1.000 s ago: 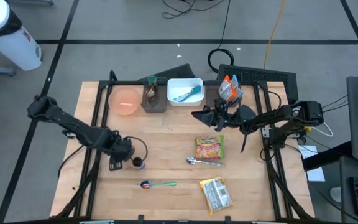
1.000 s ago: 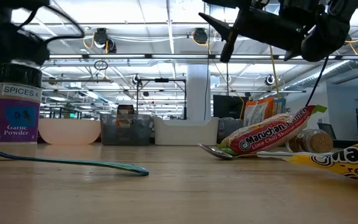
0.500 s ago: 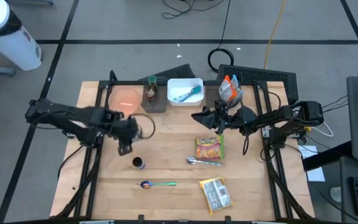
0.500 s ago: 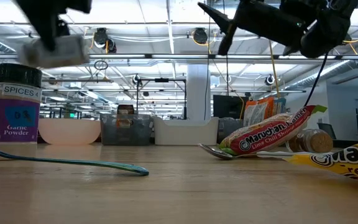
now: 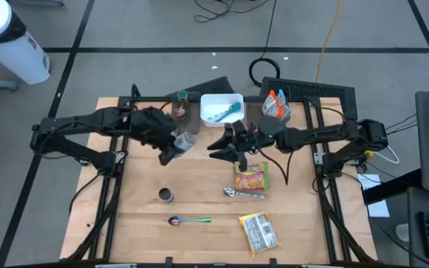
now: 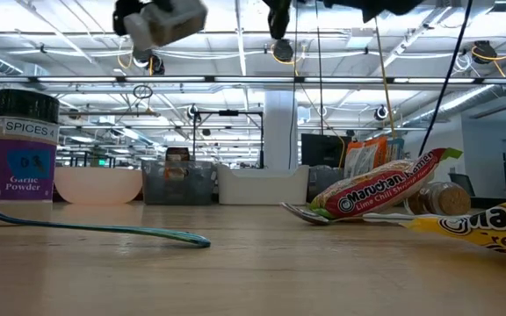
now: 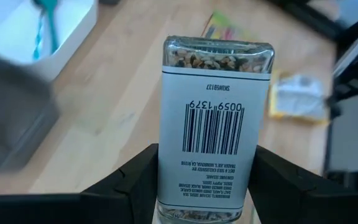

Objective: Pick & Place Food Item
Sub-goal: Put the white seasoning bottle into the left black bin

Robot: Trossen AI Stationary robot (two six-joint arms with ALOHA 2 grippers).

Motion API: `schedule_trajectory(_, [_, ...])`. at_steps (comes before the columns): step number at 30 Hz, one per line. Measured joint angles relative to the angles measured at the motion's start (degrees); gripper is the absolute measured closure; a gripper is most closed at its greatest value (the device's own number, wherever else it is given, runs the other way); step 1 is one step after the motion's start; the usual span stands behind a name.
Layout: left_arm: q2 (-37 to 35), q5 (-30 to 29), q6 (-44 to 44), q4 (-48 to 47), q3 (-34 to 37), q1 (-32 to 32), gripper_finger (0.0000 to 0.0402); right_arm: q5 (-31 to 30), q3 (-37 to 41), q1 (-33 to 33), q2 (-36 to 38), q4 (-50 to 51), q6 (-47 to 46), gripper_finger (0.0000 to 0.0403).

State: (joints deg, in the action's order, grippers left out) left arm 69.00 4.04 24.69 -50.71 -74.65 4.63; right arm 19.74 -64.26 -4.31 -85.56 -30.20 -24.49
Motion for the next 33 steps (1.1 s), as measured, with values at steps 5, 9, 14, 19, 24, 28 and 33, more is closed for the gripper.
schedule_trajectory(5, [1.7,0.8,0.1,5.2,0.0,0.0,0.0194,-0.2,-3.8,-2.3,0.0,4.8,2.7,0.0203])
schedule_trajectory(9, [3.8,3.4,0.1,8.1,0.0,0.0,0.0194,-0.1,-4.5,-3.7,0.0,6.1,2.7,0.0174])
schedule_trajectory(14, [5.8,6.8,0.4,11.4,0.0,0.0,0.0194,-0.1,-4.8,-4.8,0.0,10.2,4.9,0.0147])
schedule_trajectory(19, [7.2,7.4,-0.2,13.5,0.0,0.0,0.0194,0.1,-4.8,-5.7,0.0,13.8,6.1,0.0129])
schedule_trajectory(24, [7.6,8.3,-0.6,15.0,0.0,1.0,0.0194,0.1,-4.8,-5.8,0.1,14.0,5.6,0.0119])
schedule_trajectory(28, [7.6,10.0,-0.5,16.4,0.0,2.3,0.0194,1.0,-4.8,-5.8,0.1,15.9,5.5,0.0117])
schedule_trajectory(33, [7.6,11.6,-0.5,20.5,0.0,3.3,0.0194,4.4,-4.8,-5.8,0.1,16.9,5.6,0.0116])
